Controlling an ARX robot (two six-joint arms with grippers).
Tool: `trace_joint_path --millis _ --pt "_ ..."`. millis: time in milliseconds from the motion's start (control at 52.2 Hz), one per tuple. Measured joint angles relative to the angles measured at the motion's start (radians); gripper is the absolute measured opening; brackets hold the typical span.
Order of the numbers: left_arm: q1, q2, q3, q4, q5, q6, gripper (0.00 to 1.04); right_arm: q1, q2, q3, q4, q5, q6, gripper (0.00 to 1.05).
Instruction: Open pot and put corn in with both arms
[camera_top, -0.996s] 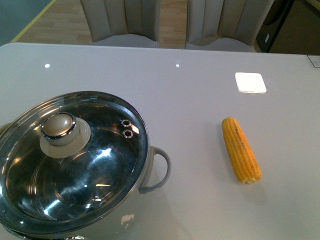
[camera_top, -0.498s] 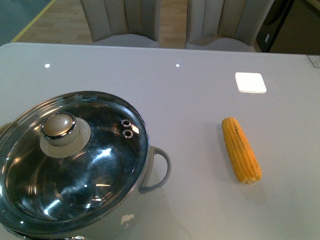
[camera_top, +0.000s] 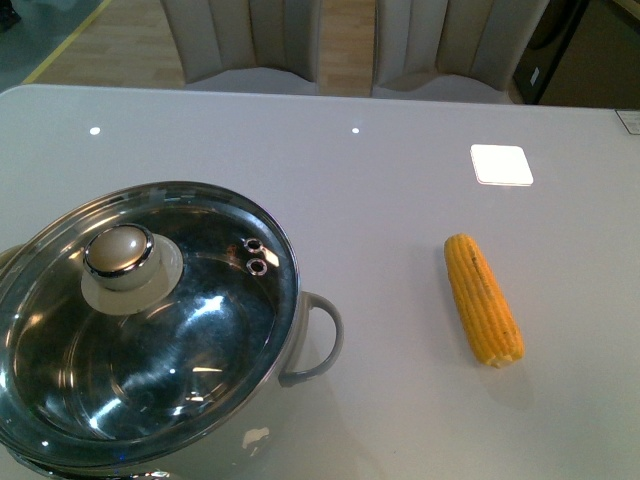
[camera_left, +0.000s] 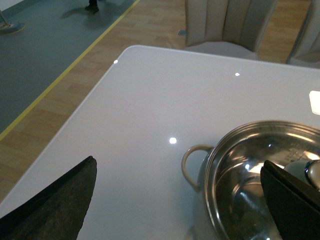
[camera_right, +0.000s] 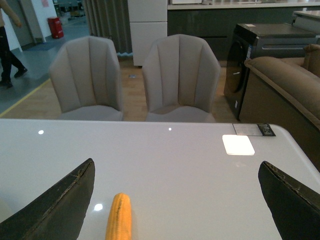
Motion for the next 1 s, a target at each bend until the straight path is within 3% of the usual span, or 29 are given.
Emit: trace_joint_path --millis 96,211,268,479,747,996 --pt "0.0 0.138 0.02 0.15 0.042 0.012 0.98 0.0 0.0 0.0 0.0 0.0 0.0 0.96" --pt "-0.028 0.509 0.037 0.53 0.088 0.016 0.98 0.0 0.0 0.0 0.0 0.0 0.0 0.96" --pt "-0.048 0.695 0.049 0.713 0.086 0.008 0.98 0.0 0.0 0.0 0.0 0.0 0.0 0.96" --pt "-0.153 1.192 0.128 1.135 0.085 -0.037 0.98 0.0 0.0 0.0 0.0 0.0 0.0 0.96" --pt "-0.199 1.509 0.242 1.273 0.086 -0.019 0.98 0.0 0.0 0.0 0.0 0.0 0.0 0.96" --pt "-0.207 1.637 0.269 1.324 0.082 -0.016 0.98 0.0 0.0 0.0 0.0 0.0 0.0 0.96"
